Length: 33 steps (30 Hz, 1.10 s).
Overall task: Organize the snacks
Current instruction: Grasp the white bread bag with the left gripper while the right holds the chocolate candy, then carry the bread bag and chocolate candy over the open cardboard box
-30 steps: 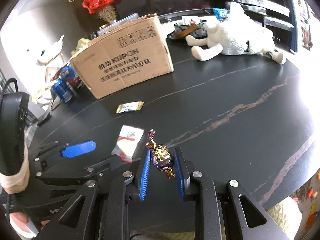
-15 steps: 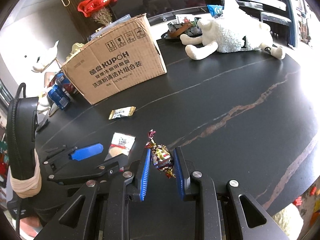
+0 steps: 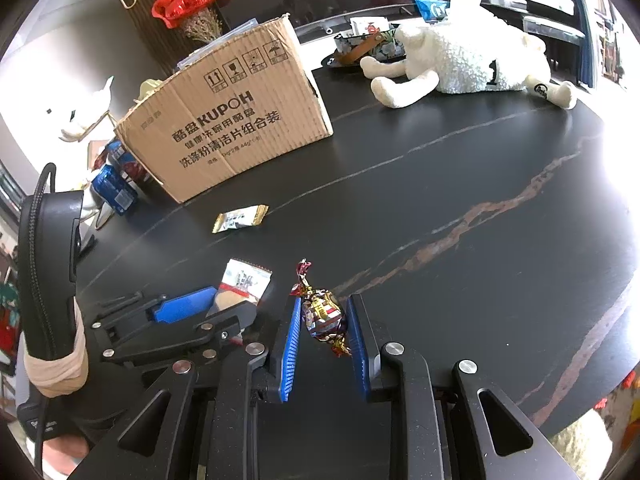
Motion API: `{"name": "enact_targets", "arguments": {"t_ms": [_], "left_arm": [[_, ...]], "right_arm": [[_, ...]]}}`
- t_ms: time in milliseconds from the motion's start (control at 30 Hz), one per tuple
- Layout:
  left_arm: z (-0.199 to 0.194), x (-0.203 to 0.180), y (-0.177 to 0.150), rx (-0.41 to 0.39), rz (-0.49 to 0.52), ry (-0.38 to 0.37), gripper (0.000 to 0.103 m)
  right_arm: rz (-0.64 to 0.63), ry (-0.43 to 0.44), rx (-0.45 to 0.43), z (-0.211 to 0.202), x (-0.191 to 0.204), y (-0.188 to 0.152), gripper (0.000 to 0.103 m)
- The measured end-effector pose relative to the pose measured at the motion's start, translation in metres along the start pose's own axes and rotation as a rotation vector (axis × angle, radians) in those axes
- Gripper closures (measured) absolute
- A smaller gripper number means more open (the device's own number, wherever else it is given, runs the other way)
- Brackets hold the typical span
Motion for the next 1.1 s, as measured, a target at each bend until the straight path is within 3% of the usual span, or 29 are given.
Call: {"name": "enact_targets", "arguments": {"t_ms": [300,567,1100], "left_arm": [[-0.02,0.006,0.003,-0.038,-0.03,-0.016,0.068],[-0.061,0.017,0.008,-0.108,-0.048,-0.033,0.068],[-0.137,0.069,0.064,-0.276,-0.093,0.022,0.068]], "right_arm": [[-0.015,0.001,-0.002,-0.004,0.009,0.001,0.078],[-0.047,0.01,-0.027,-0.019,0.027,0.012,0.078],[-0.144,0.061,-0.184,-0.055,0.099,0.087,0.078]]}}
Point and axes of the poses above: each gripper's, at about its wrist camera, not at the fingertips, and z roughly the way its jaws point, x to its left, y to its top, the point moved 9 cm from there along z, roughly the way its jaws point
